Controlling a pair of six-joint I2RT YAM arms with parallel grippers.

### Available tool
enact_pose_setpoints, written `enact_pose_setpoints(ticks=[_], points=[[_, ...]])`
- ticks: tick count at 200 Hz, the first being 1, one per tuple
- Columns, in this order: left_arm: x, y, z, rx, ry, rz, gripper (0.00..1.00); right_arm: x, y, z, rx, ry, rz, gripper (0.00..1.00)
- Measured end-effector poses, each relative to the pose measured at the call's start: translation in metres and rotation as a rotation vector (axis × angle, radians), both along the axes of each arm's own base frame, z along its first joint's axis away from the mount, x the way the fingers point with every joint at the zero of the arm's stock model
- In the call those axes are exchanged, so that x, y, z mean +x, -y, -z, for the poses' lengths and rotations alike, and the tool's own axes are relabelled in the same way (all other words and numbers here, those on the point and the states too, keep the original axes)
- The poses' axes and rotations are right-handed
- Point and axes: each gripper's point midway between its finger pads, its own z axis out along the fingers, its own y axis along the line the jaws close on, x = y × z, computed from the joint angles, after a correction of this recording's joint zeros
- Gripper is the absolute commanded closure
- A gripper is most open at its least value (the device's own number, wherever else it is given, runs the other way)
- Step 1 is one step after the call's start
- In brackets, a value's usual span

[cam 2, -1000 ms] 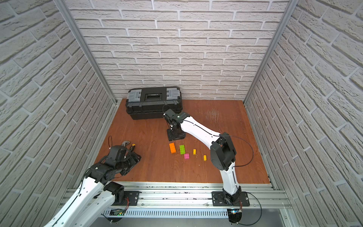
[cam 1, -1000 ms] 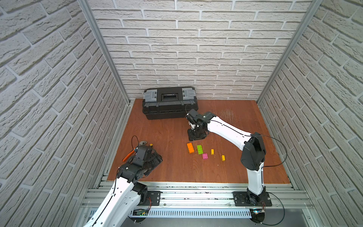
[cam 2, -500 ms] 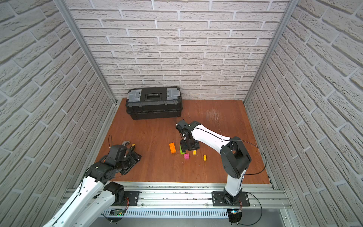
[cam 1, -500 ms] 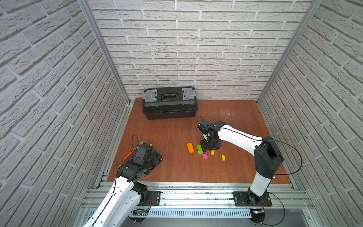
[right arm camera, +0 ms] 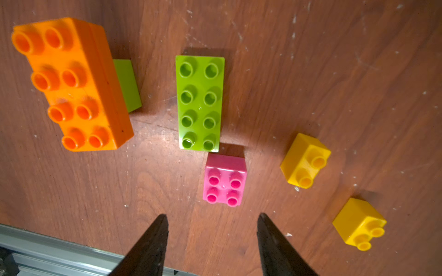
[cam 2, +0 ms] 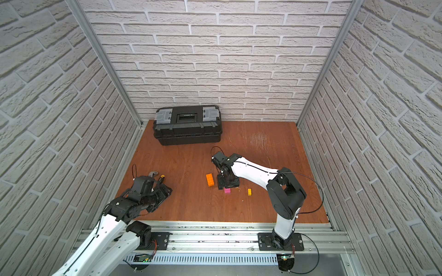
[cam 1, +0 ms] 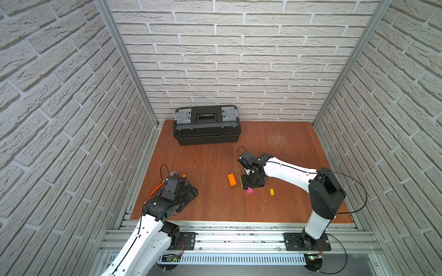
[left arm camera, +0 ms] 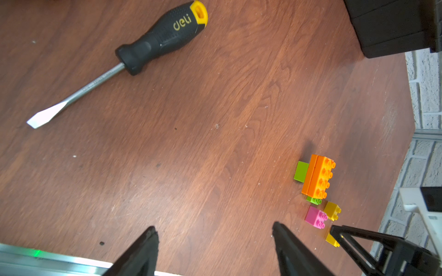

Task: Assemble a carrot with lego
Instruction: Pick up the lego brick from the center of the board.

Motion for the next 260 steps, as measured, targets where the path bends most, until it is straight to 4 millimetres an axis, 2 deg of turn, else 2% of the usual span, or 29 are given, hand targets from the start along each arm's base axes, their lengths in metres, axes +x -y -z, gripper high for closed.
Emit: enact_pose_setpoints(ticks=[33,113,142,179,237,260], points=[[0.0,0.0,-0.001,-0.003,0.002,-0.001,0.22,-0.002,-0.001,0.012,-0.018,-0.027,0.009,0.42],[0.0,0.0,-0.001,-0.007,0.003,-0.003,0.22,-0.002,0.0,0.024,-0.047,-0.05,0.025,0.52],[0.0,0.0,-0.001,-0.007,0.003,-0.003,0.22,0.0,0.001,0.028,-0.063,-0.056,0.027,0.52],[0.0,0.0,-0.001,-0.007,0.003,-0.004,0.22,-0.001,0.002,0.03,-0.074,-0.063,0.03,0.53],[0.0,0.001,-0.001,-0.008,0.003,-0.002,0.22,0.004,0.001,0.028,-0.082,-0.053,0.031,0.66],[0.0,0.001,-0.001,-0.009,0.002,-0.001,0.22,0.003,0.002,0.028,-0.085,-0.053,0.031,0.66]])
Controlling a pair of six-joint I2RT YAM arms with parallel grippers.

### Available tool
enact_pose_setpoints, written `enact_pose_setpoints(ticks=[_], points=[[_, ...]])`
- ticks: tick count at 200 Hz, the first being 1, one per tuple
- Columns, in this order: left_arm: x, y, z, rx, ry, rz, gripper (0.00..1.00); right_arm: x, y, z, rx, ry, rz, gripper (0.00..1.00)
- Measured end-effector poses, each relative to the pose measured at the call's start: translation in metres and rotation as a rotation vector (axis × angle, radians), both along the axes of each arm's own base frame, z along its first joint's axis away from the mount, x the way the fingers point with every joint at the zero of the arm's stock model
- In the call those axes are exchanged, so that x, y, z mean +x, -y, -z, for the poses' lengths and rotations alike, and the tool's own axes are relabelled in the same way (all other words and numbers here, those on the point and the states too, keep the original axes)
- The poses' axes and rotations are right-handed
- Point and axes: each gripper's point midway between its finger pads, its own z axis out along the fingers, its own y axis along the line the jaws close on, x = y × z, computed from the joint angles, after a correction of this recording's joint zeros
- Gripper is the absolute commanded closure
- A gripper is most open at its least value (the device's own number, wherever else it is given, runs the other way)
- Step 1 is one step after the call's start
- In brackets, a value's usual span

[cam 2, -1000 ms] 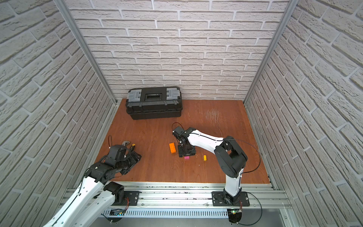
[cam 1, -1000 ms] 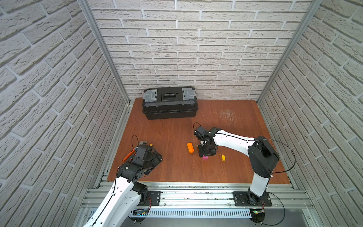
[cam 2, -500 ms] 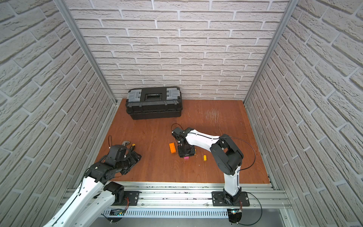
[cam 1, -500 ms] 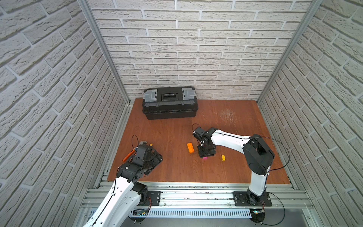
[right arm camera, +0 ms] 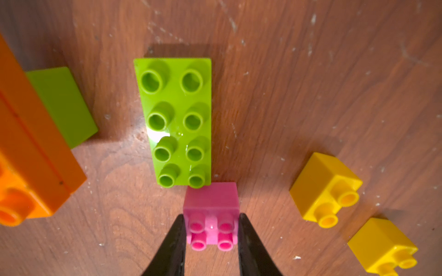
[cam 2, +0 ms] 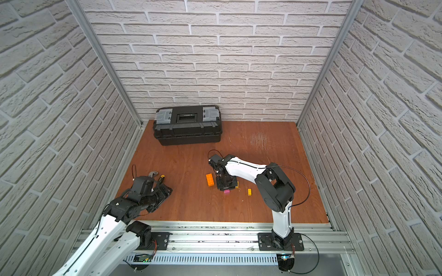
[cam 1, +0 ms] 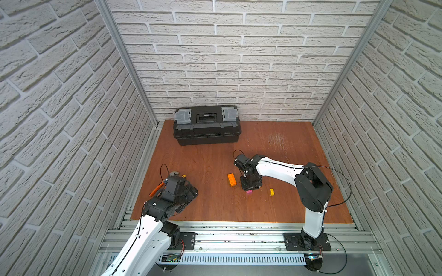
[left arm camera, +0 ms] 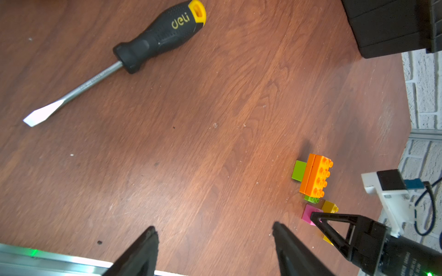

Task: Assemble a carrot with lego
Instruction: Pick up the lego brick from the center of the board.

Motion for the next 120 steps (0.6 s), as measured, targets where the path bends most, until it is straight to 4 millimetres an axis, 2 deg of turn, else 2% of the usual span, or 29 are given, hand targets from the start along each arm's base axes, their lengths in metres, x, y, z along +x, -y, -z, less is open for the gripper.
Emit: enact_pose_setpoints(ticks=[36,106,120], points=[[0.0,0.0,0.0003,0.001,-0.002,0.0,0.22,-0.001,0.001,0.0005,-0.005,-0.005,-0.001,0.62],[-0.0001,0.0,0.0018,0.004,-0.009,0.001,0.22,-0.0013,0.0012,0.0037,-0.013,-0.015,-0.001,0.62],[-0.0001,0.0,0.0018,0.004,-0.009,0.001,0.22,-0.0016,0.0014,0.0037,-0.014,-0.016,-0.001,0.65]])
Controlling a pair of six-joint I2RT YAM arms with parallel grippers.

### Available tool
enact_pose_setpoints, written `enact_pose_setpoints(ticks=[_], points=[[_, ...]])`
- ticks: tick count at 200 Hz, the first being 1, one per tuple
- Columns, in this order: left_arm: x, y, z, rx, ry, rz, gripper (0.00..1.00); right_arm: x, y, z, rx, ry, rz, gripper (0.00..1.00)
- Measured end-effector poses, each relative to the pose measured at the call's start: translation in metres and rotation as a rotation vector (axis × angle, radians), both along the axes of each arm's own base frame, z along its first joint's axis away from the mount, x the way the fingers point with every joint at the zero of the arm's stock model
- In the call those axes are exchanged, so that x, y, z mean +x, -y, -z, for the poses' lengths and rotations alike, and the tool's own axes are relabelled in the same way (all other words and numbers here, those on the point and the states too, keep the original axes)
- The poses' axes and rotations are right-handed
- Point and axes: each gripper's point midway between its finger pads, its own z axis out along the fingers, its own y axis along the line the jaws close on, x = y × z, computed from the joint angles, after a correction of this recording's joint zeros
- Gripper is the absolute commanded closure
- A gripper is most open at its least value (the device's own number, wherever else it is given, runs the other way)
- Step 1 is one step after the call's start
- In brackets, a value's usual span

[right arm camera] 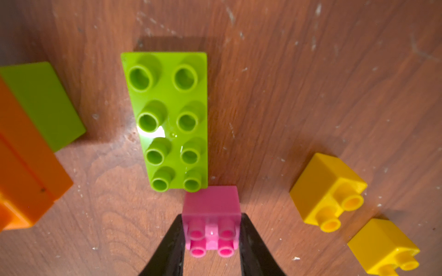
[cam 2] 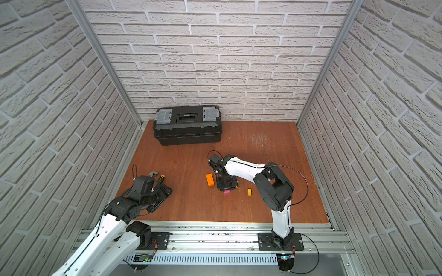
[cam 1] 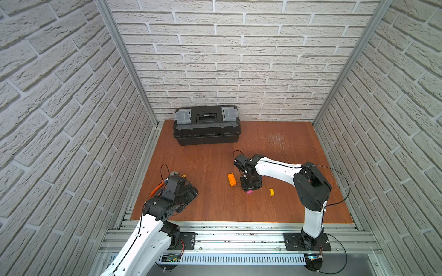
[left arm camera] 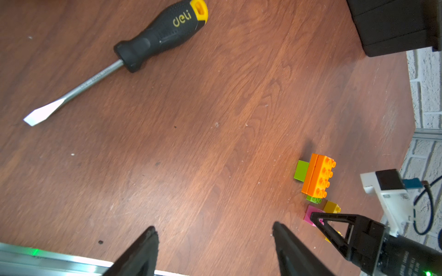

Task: Assemble a carrot with lego
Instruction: Pick up the lego brick from the center of the board, then assemble the lego brick with the lego brick.

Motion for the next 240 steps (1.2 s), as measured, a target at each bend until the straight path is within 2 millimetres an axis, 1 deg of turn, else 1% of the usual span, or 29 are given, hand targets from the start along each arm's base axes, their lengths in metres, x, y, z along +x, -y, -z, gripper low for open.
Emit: enact_pose_setpoints(ticks=[40,73,96,120,168,187,196,208,222,240], points=[[0.0,0.0,-0.002,-0.004,0.01,0.0,0.22,0.0,0.0,0.0,-0.001,0.0,0.0,0.76],[0.0,0.0,-0.003,-0.006,0.016,0.0,0.22,0.0,0.001,-0.001,-0.005,-0.001,-0.001,0.8],[0.0,0.0,-0.003,-0.006,0.018,-0.001,0.22,0.002,0.0,-0.009,-0.011,0.003,-0.008,0.82],[0.0,0.0,-0.004,-0.007,0.019,-0.001,0.22,0.014,-0.008,-0.031,0.013,0.04,-0.028,0.84],[0.0,0.0,-0.003,-0.007,0.018,-0.001,0.22,0.048,-0.043,-0.1,0.127,0.177,-0.095,0.86],[0.0,0.0,-0.003,-0.007,0.017,-0.002,0.22,0.056,-0.057,-0.116,0.157,0.21,-0.116,0.86],[0.0,0.0,-0.003,-0.007,0.017,-0.002,0.22,0.058,-0.062,-0.118,0.162,0.211,-0.126,0.86],[0.0,0.0,-0.003,-0.007,0.017,-0.002,0.22,0.059,-0.069,-0.114,0.162,0.204,-0.139,0.87],[0.0,0.0,-0.003,-0.007,0.017,-0.002,0.21,0.059,-0.076,-0.101,0.145,0.177,-0.151,0.87],[0.0,0.0,-0.003,-0.007,0.016,-0.002,0.21,0.055,-0.079,-0.083,0.115,0.134,-0.161,0.87]])
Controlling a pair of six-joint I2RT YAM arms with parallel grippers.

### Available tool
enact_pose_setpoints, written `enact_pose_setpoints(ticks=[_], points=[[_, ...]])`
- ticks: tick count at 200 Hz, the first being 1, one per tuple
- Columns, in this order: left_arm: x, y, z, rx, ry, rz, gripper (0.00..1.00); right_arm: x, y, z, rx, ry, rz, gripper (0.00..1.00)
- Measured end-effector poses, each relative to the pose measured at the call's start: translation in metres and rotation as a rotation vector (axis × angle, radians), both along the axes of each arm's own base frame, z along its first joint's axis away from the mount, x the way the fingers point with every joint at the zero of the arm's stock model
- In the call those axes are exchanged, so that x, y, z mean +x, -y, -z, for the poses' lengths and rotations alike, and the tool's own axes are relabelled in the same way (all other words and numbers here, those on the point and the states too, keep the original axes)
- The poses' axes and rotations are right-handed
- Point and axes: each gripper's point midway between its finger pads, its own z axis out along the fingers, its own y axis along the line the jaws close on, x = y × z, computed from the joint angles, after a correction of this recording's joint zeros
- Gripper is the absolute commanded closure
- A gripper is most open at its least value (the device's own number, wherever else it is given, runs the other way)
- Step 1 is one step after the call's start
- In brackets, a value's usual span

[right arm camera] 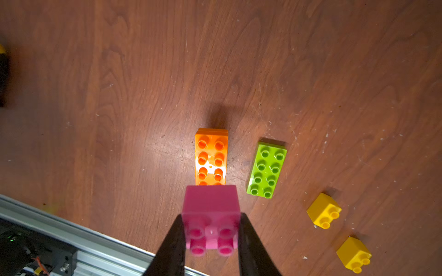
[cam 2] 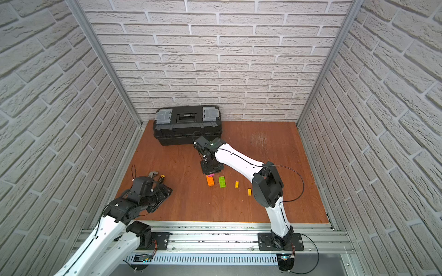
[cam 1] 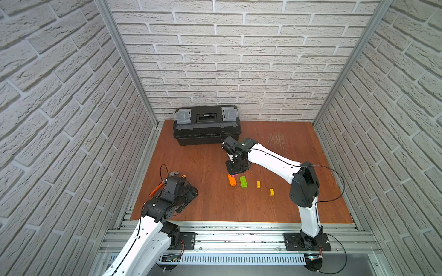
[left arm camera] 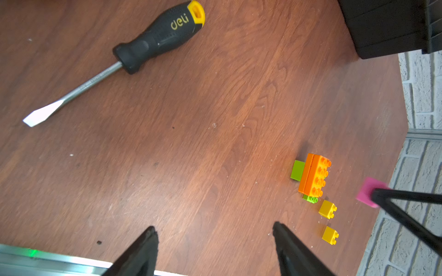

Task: Assemble a carrot with lego
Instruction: Assemble the lego brick with the lego brick.

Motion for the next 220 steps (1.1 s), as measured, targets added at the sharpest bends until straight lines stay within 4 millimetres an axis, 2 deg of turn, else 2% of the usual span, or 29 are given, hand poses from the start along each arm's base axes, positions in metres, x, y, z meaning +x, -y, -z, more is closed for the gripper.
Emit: enact_pose_setpoints(ticks=[14,41,111,166,220], points=[[0.0,0.0,0.0,0.0,0.0,0.0,0.22,-0.003,0.0,0.011,-0.024,-0.026,-0.005,0.87],[0.0,0.0,0.0,0.0,0.0,0.0,0.22,-0.004,-0.001,0.02,-0.041,-0.045,-0.007,0.88],[0.0,0.0,0.0,0.0,0.002,0.0,0.21,-0.001,-0.006,0.023,-0.037,-0.049,-0.009,0.88],[0.0,0.0,0.0,0.0,0.002,0.001,0.21,-0.001,-0.011,0.035,-0.052,-0.073,-0.017,0.88],[0.0,0.0,0.0,0.001,0.002,0.001,0.21,-0.002,-0.01,0.033,-0.058,-0.078,-0.017,0.88]])
